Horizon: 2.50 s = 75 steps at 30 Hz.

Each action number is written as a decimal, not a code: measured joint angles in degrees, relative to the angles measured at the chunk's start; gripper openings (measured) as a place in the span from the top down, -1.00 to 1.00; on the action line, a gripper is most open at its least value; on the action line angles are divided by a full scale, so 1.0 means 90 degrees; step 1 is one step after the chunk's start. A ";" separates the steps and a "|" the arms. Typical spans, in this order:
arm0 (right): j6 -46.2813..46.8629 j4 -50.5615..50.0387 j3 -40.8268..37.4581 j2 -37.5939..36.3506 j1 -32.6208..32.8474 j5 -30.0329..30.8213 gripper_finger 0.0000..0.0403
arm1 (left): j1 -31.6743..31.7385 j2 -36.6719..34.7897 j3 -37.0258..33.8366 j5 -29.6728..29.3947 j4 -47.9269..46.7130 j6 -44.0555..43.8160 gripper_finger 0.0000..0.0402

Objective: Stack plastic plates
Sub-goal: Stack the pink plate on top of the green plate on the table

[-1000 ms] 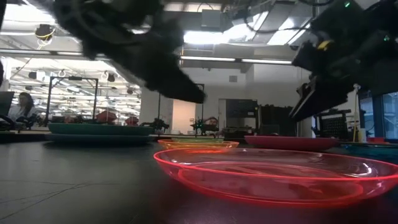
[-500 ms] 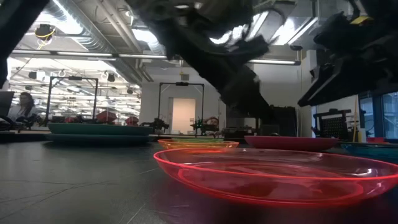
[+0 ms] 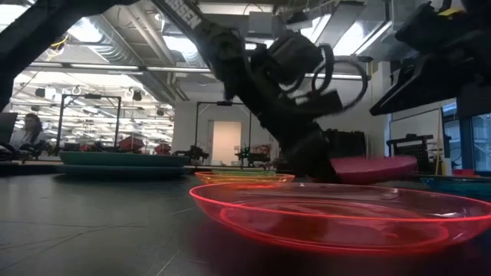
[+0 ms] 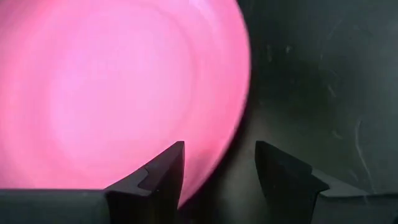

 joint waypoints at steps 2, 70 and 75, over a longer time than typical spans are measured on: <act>0.0069 -0.0031 0.0000 0.0017 0.0000 0.0030 0.09 | 0.0026 0.0030 0.0002 -0.0065 0.0112 0.0011 0.05; 0.0292 -0.0128 -0.0539 -0.1027 0.1120 0.2137 0.09 | -0.0333 -0.5868 -0.4672 -0.2238 -0.4543 -0.4430 0.94; 0.0289 -0.0123 -0.0539 -0.1027 0.1120 0.2141 0.09 | -0.0256 -0.5867 -0.5037 -0.2253 -0.4535 -0.4493 0.94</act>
